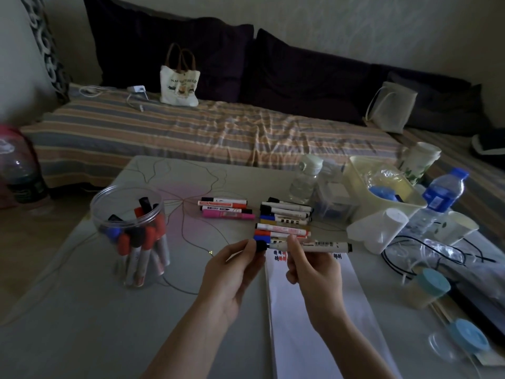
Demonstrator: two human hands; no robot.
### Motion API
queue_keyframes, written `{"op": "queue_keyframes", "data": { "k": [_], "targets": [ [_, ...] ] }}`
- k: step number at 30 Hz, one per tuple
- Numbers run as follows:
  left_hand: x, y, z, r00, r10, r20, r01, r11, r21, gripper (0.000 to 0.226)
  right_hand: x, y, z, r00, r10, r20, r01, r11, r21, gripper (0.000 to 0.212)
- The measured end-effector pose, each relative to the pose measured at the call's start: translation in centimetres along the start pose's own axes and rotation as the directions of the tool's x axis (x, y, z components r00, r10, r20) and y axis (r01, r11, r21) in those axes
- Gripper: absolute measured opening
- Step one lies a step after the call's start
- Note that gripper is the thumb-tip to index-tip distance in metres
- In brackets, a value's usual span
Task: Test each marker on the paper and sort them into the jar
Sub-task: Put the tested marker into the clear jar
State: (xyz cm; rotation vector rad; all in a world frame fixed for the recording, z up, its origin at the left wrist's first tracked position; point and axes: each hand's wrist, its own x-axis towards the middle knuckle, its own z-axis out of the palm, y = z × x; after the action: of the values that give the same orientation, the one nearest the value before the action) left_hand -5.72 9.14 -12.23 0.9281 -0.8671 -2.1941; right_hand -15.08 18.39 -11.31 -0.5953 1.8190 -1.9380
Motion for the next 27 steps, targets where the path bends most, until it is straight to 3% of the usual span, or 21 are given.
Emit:
{"op": "queue_keyframes", "data": {
  "k": [8, 15, 18, 21, 23, 25, 27],
  "targets": [
    [0.1, -0.4, 0.0, 0.999, 0.037, 0.038, -0.039, 0.997, 0.073, 0.018, -0.1, 0.4, 0.1, 0.998, -0.033, 0.062, 0.034, 0.999, -0.02, 0.022],
    [-0.5, -1.0, 0.3, 0.992, 0.126, -0.03, -0.121, 0.984, 0.128, 0.016, -0.1, 1.2, 0.4, 0.996, 0.053, 0.067, -0.056, 0.997, 0.046, 0.038],
    [-0.5, -0.9, 0.2, 0.984, 0.174, -0.031, -0.167, 0.973, 0.158, 0.015, -0.2, 1.3, 0.5, 0.991, 0.092, 0.1, -0.104, 0.987, 0.122, 0.035],
    [-0.4, -0.6, 0.3, 0.978, 0.205, -0.027, -0.201, 0.973, 0.114, 0.015, 0.0, 0.8, 1.0, 0.96, 0.187, 0.206, -0.232, 0.947, 0.22, 0.028],
    [0.0, -0.2, 0.1, 0.976, 0.213, -0.043, -0.214, 0.977, -0.001, 0.016, 0.4, 0.2, 0.9, 0.942, 0.229, 0.245, -0.297, 0.91, 0.29, 0.029],
    [0.7, 0.3, -0.1, 0.974, 0.216, -0.065, -0.222, 0.968, -0.119, 0.017, 1.0, 0.1, 0.0, 0.943, 0.254, 0.216, -0.321, 0.865, 0.385, 0.035],
    [1.1, 0.7, -0.5, 0.964, 0.252, -0.084, -0.262, 0.954, -0.143, 0.018, 1.2, 0.2, -1.0, 0.948, 0.263, 0.176, -0.31, 0.887, 0.343, 0.041]
  ]
}}
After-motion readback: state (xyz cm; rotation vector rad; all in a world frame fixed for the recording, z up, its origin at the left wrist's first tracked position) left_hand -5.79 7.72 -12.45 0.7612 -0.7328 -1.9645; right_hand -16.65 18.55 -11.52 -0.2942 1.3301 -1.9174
